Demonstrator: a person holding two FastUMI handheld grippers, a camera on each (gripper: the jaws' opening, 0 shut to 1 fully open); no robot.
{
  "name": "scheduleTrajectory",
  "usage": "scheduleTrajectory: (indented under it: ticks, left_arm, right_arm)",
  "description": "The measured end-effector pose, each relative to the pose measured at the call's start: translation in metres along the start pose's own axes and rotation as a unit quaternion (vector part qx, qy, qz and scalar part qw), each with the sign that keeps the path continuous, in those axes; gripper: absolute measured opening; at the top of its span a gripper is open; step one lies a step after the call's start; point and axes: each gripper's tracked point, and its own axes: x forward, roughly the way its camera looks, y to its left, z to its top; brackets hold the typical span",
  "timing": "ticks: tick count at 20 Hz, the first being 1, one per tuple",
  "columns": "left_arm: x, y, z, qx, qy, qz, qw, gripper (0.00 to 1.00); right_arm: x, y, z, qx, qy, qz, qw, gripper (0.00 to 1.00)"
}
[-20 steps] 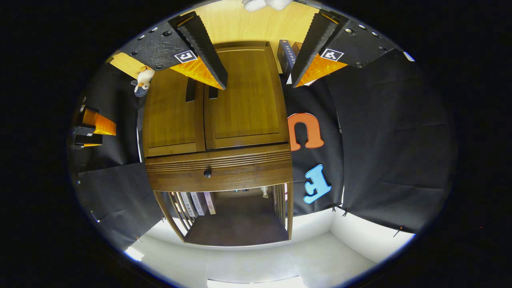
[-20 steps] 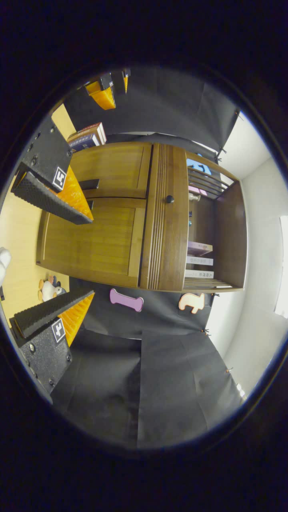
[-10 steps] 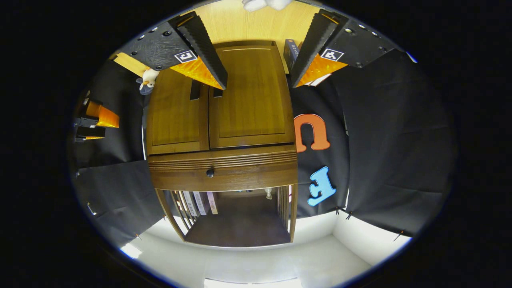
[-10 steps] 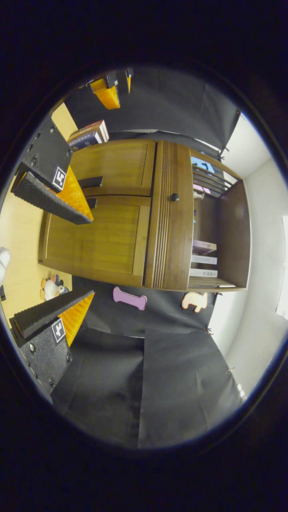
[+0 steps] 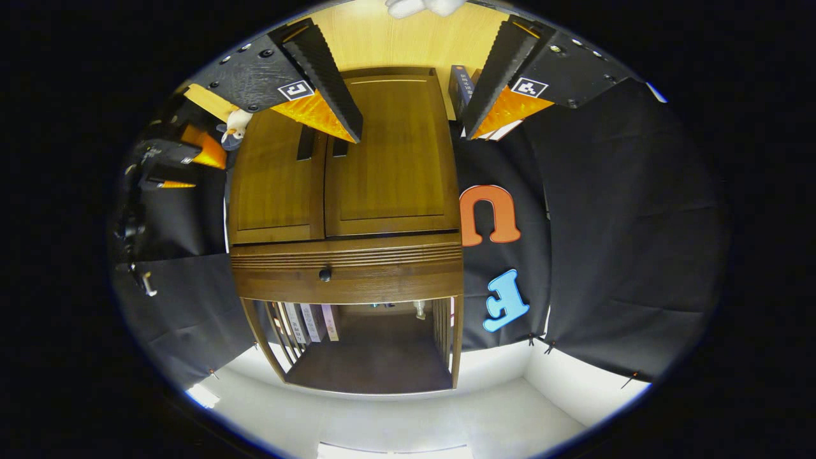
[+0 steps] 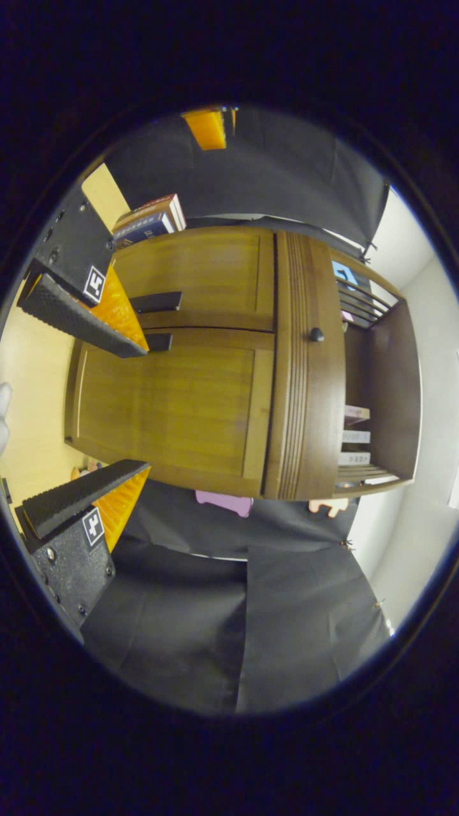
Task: Open the right door of the double-door shoe cabinet with the right hand, and open the left door with the left hand.
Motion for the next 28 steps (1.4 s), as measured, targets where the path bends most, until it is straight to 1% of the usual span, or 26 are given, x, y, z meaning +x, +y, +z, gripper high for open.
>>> scheduleTrajectory:
  ticks: [4,7,11,12,13,15,17,18,20,21,22,23,24,25,26,27,28]
  left_arm:
    - [-0.011,0.016,0.001,-0.004,0.004,0.018,1.0,0.96]
    - [-0.02,0.034,0.0,-0.007,0.004,0.043,0.999,0.96]
    - [-0.032,0.054,-0.014,-0.019,0.024,0.076,0.997,0.96]
    - [-0.035,0.058,-0.015,-0.021,0.029,0.084,0.996,1.0]
    - [-0.039,0.064,-0.017,-0.022,0.032,0.092,0.995,0.96]
    - [-0.046,0.071,-0.022,-0.025,0.038,0.105,0.993,0.96]
    - [-0.05,0.074,-0.026,-0.028,0.044,0.113,0.992,0.96]
    - [-0.052,0.075,-0.027,-0.029,0.046,0.116,0.992,0.96]
    - [-0.055,0.075,-0.026,-0.032,0.048,0.118,0.991,0.96]
    - [-0.057,0.076,-0.025,-0.032,0.047,0.12,0.991,0.96]
    - [-0.058,0.077,-0.025,-0.03,0.046,0.124,0.991,0.96]
    - [-0.059,0.078,-0.024,-0.029,0.045,0.125,0.991,0.96]
    - [-0.059,0.079,-0.025,-0.028,0.045,0.127,0.991,0.96]
    - [-0.059,0.08,-0.026,-0.029,0.047,0.127,0.99,0.96]
    - [-0.061,0.08,-0.026,-0.032,0.046,0.127,0.99,0.96]
    - [-0.063,0.081,-0.025,-0.034,0.044,0.126,0.99,0.96]
    - [-0.064,0.082,-0.025,-0.034,0.043,0.127,0.99,0.96]
  right_arm:
    - [0.041,0.04,-0.025,0.001,0.015,0.032,0.999,1.0]
    - [0.082,0.066,-0.041,0.013,0.015,0.055,0.998,1.0]
    - [0.134,0.082,-0.065,0.009,0.039,0.051,0.998,0.99]
    - [0.144,0.084,-0.068,0.007,0.043,0.05,0.998,0.97]
    - [0.154,0.089,-0.073,0.004,0.047,0.052,0.998,0.96]
    - [0.165,0.093,-0.076,-0.003,0.05,0.049,0.998,0.93]
    - [0.172,0.098,-0.074,-0.006,0.047,0.05,0.998,0.89]
    - [0.176,0.097,-0.074,-0.009,0.047,0.046,0.998,0.84]
    - [0.179,0.102,-0.077,-0.006,0.057,0.05,0.997,0.76]
    - [0.182,0.106,-0.077,-0.006,0.061,0.053,0.997,0.75]
    - [0.185,0.106,-0.077,-0.009,0.06,0.048,0.997,0.72]
    - [0.189,0.104,-0.077,-0.009,0.057,0.043,0.997,0.72]
    - [0.192,0.102,-0.077,-0.008,0.058,0.036,0.998,0.67]
    - [0.194,0.102,-0.08,-0.001,0.063,0.034,0.997,0.64]
    - [0.194,0.102,-0.081,0.007,0.067,0.032,0.997,0.55]
    - [0.196,0.097,-0.083,0.015,0.073,0.026,0.997,0.53]
    - [0.195,0.097,-0.083,0.028,0.077,0.033,0.996,0.45]
